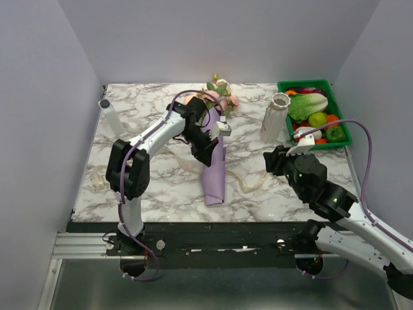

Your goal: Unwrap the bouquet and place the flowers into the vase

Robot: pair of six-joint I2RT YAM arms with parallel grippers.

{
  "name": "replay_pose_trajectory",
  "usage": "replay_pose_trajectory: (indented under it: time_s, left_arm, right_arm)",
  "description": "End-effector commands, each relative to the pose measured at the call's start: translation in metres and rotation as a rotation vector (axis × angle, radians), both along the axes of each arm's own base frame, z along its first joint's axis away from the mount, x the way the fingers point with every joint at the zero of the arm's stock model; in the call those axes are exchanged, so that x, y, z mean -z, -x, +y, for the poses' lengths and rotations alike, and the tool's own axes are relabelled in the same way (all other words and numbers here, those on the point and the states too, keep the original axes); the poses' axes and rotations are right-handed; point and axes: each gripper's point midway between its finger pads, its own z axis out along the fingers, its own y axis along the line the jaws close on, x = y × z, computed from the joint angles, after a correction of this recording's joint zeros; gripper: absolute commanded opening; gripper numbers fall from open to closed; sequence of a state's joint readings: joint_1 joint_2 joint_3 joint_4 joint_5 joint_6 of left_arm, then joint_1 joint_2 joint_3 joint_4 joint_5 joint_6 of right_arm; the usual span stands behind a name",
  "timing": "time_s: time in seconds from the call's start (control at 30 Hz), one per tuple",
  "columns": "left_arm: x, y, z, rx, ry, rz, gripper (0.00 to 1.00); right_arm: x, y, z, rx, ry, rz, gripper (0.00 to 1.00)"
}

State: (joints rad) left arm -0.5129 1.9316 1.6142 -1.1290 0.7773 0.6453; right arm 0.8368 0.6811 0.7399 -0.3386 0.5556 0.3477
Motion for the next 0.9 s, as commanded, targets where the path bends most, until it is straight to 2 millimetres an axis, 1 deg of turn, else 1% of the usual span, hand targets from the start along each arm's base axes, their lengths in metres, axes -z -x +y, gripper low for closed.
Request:
replay_pose_trajectory:
  time_s: [0.0,0.03,0.13,0.2,0.23,0.3,0.33,0.37,0.43,0.47,0.5,0.53,0.57,0.6,0.63,0.73,0.83,0.87]
  left_arm:
    - [-0.062,0.023,-0.014,0.036,0.089,-0.014,0.11]
    - [-0.072,0.027,-0.017,0.046,0.1,-0.025,0.11]
    - [-0.084,0.043,-0.027,0.087,0.112,-0.041,0.14]
    - [-0.084,0.052,-0.032,0.11,0.113,-0.036,0.14]
    - [-0.082,0.054,-0.031,0.114,0.112,-0.03,0.14]
    - [-0.075,0.052,-0.026,0.116,0.093,-0.037,0.16]
    - [-0.063,0.05,-0.022,0.11,0.069,-0.036,0.21]
    - [-0.055,0.047,-0.018,0.105,0.055,-0.044,0.29]
    - [-0.033,0.039,-0.006,0.081,0.016,-0.044,0.39]
    - [-0.026,0.035,-0.003,0.075,0.009,-0.046,0.48]
    - [-0.02,0.031,0.001,0.062,0.0,-0.044,0.51]
    - [-0.011,0.024,0.006,0.043,-0.004,-0.03,0.59]
    - [-0.008,0.02,0.008,0.034,-0.004,-0.025,0.78]
    - [-0.005,0.016,0.009,0.035,-0.001,-0.026,0.83]
    - [0.001,0.012,0.009,0.029,-0.001,-0.023,0.86]
    - [0.009,0.003,0.01,0.022,0.0,-0.026,0.87]
    - [0.019,0.006,0.008,0.047,0.011,0.007,0.85]
    - [0.021,0.007,0.008,0.055,0.014,0.018,0.82]
  right_arm:
    - [-0.007,0.002,-0.001,0.005,-0.029,-0.007,0.52]
    - [-0.007,0.002,-0.002,0.006,-0.031,-0.009,0.52]
    - [-0.011,0.003,-0.004,0.016,-0.044,-0.018,0.51]
    - [-0.01,0.003,-0.006,0.021,-0.037,-0.017,0.51]
    - [-0.01,0.003,-0.007,0.026,-0.036,-0.018,0.51]
    - [-0.009,0.004,-0.007,0.027,-0.033,-0.012,0.53]
    - [-0.008,0.004,-0.008,0.025,-0.031,-0.011,0.54]
    - [-0.008,0.005,-0.008,0.022,-0.034,-0.011,0.56]
    - [-0.007,0.006,-0.009,0.021,-0.037,-0.012,0.57]
    - [-0.006,0.007,-0.008,0.016,-0.033,-0.01,0.58]
    - [-0.005,0.007,-0.008,0.013,-0.034,-0.009,0.58]
    - [-0.006,0.007,-0.007,0.01,-0.034,-0.01,0.58]
    - [-0.006,0.007,-0.007,0.006,-0.033,-0.01,0.58]
    - [-0.006,0.007,-0.006,0.005,-0.032,-0.01,0.58]
    - [-0.007,0.007,-0.006,0.003,-0.033,-0.012,0.58]
    - [-0.006,0.005,-0.004,0.004,-0.029,-0.009,0.58]
    - [-0.006,0.005,-0.003,-0.002,-0.029,-0.007,0.58]
    - [-0.006,0.006,-0.003,-0.008,-0.024,-0.01,0.58]
